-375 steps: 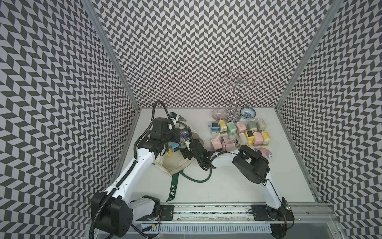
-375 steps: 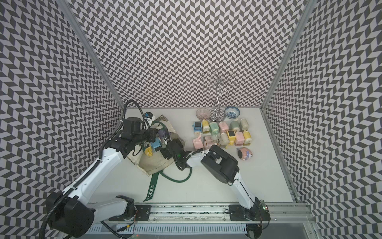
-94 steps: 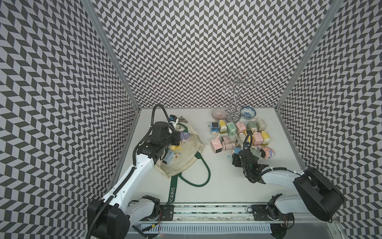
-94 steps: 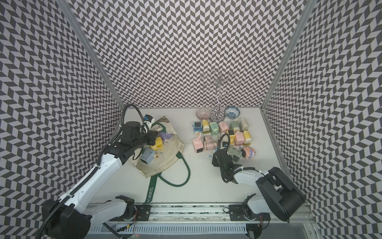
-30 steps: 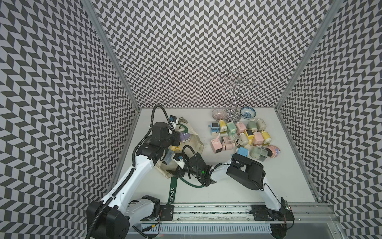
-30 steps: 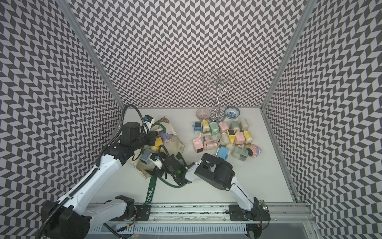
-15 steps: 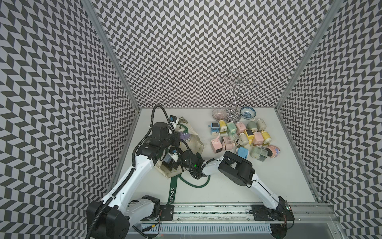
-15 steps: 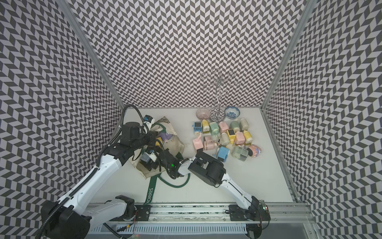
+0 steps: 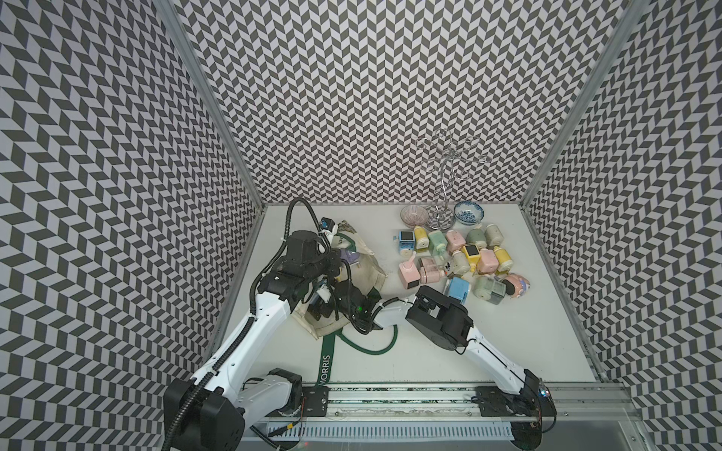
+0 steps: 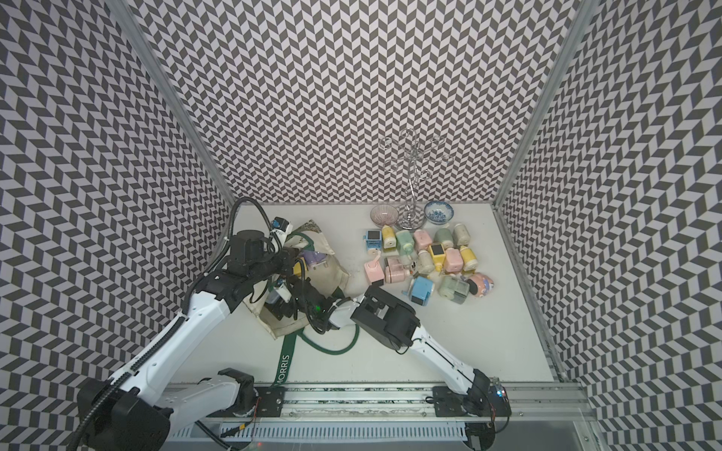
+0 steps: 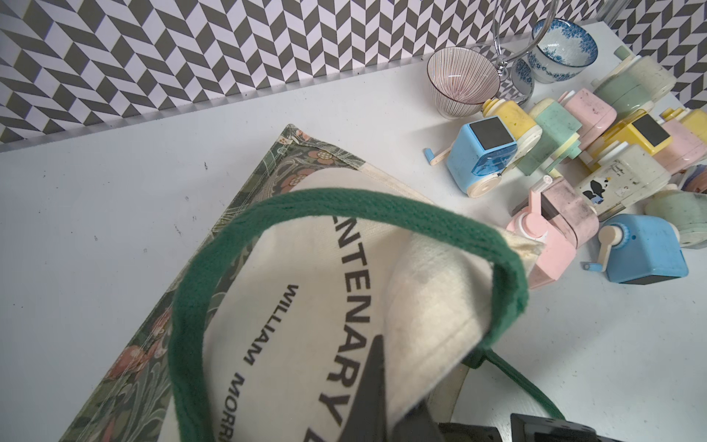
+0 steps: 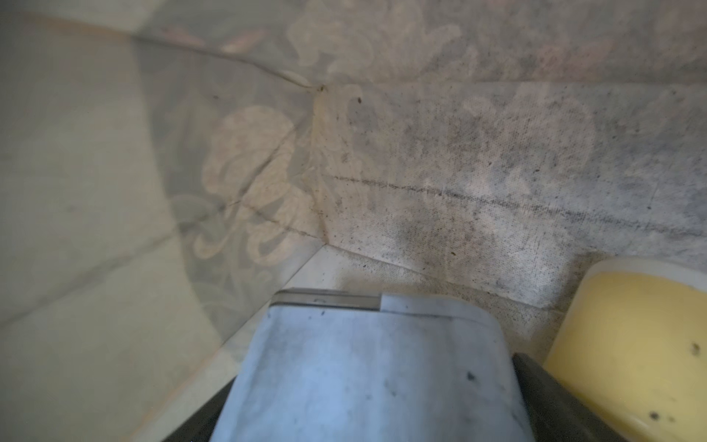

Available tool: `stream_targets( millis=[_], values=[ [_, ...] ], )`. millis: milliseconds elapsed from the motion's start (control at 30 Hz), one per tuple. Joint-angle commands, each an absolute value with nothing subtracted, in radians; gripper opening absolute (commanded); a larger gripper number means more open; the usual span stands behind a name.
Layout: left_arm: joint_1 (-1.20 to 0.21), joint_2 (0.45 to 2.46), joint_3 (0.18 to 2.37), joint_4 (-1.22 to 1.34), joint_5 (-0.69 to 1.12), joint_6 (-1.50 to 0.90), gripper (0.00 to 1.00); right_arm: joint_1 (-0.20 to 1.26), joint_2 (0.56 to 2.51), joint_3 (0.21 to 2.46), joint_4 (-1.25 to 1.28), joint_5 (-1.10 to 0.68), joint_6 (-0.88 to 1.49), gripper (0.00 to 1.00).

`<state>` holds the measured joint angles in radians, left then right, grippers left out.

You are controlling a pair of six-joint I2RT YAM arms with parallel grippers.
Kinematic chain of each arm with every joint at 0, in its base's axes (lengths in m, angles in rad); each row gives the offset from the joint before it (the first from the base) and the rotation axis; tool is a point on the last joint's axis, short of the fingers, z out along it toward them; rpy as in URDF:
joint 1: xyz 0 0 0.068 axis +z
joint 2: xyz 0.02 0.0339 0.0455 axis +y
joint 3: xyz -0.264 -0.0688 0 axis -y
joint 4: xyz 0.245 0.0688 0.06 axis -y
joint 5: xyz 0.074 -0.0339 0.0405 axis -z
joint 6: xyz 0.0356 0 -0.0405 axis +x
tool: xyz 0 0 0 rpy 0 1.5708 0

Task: Take out the pencil sharpeners from the tote bags
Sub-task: Pick up the pencil sharpener from the canvas bag.

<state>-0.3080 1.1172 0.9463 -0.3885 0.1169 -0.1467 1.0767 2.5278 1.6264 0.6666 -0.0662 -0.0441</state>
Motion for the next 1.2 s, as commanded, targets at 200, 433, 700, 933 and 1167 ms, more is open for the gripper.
stream_targets(
  millis=[200,433,700,933,1167],
  values=[
    [-0.326,1.098,0.945,-0.358,0.111,-0.136,0.00,1.080,2.436,1.511,0.679,-0.081,-0.017,0.80],
    [-0.327,1.101,0.948,-0.365,0.089,-0.134,0.00,1.081,2.195,1.241,0.764,-0.073,0.010,0.76],
    [-0.327,1.116,0.950,-0.376,0.083,-0.134,0.00,1.084,1.874,0.956,0.707,-0.068,0.065,0.73],
    [-0.327,1.127,0.950,-0.381,0.070,-0.133,0.00,1.090,1.560,0.771,0.477,-0.010,0.098,0.73],
    [-0.327,1.126,0.950,-0.380,0.073,-0.133,0.00,1.053,1.322,0.588,0.359,0.197,0.171,0.71]
  ],
)
